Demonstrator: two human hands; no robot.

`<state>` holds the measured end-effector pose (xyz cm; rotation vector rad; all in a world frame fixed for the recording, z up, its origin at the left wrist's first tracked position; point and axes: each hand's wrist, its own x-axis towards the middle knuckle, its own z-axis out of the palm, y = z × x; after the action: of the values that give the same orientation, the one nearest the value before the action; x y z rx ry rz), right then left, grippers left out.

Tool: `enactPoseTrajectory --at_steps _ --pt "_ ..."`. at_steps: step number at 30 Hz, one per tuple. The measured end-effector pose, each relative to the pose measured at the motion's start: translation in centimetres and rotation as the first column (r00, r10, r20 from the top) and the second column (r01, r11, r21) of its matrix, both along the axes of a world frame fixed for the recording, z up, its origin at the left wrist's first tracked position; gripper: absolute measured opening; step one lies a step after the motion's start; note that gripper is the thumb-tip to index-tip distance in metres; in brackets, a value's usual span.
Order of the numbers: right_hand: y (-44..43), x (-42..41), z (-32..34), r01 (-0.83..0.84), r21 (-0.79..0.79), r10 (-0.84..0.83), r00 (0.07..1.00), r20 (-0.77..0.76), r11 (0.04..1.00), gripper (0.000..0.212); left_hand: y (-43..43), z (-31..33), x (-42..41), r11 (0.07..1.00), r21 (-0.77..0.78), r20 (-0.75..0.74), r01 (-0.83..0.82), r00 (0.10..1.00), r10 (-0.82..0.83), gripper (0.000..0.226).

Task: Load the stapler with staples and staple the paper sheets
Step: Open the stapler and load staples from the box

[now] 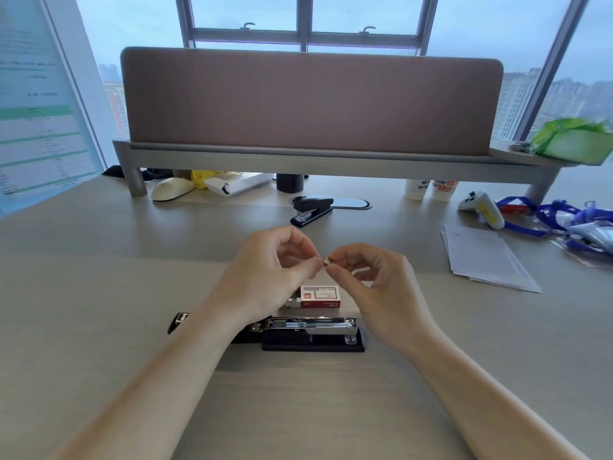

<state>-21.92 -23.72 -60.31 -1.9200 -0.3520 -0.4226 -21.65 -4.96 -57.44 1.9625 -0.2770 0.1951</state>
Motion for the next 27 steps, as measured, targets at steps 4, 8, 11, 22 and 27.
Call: enactPoseTrajectory --at_steps 4,8,11,22,27 --pt "0.01 -0.06 -0.07 -0.063 0.075 0.067 0.996 -0.052 0.995 0.006 -0.04 0.01 -0.37 0.994 0.088 0.222 0.069 0.971 -0.087 0.018" --pt "-0.02 -0.22 0.08 -0.124 0.182 0.140 0.987 -0.076 0.975 0.010 -0.23 -0.08 -0.62 0.988 0.122 0.270 0.095 0.955 -0.125 0.015" --pt "-0.03 -0.20 0.14 -0.135 0.235 0.158 0.984 -0.082 0.963 0.015 -0.24 -0.09 -0.50 0.989 0.120 0.274 0.090 0.954 -0.120 0.012" --pt "0.05 -0.14 0.40 -0.140 0.401 0.218 0.963 -0.156 0.905 0.017 -0.12 0.03 -0.63 0.986 0.143 0.315 0.082 0.941 -0.124 0.016" --pt "-0.19 -0.25 0.43 -0.119 0.336 0.183 0.969 -0.166 0.934 0.025 0.05 -0.21 -0.56 0.983 0.147 0.285 0.107 0.947 -0.146 0.014"
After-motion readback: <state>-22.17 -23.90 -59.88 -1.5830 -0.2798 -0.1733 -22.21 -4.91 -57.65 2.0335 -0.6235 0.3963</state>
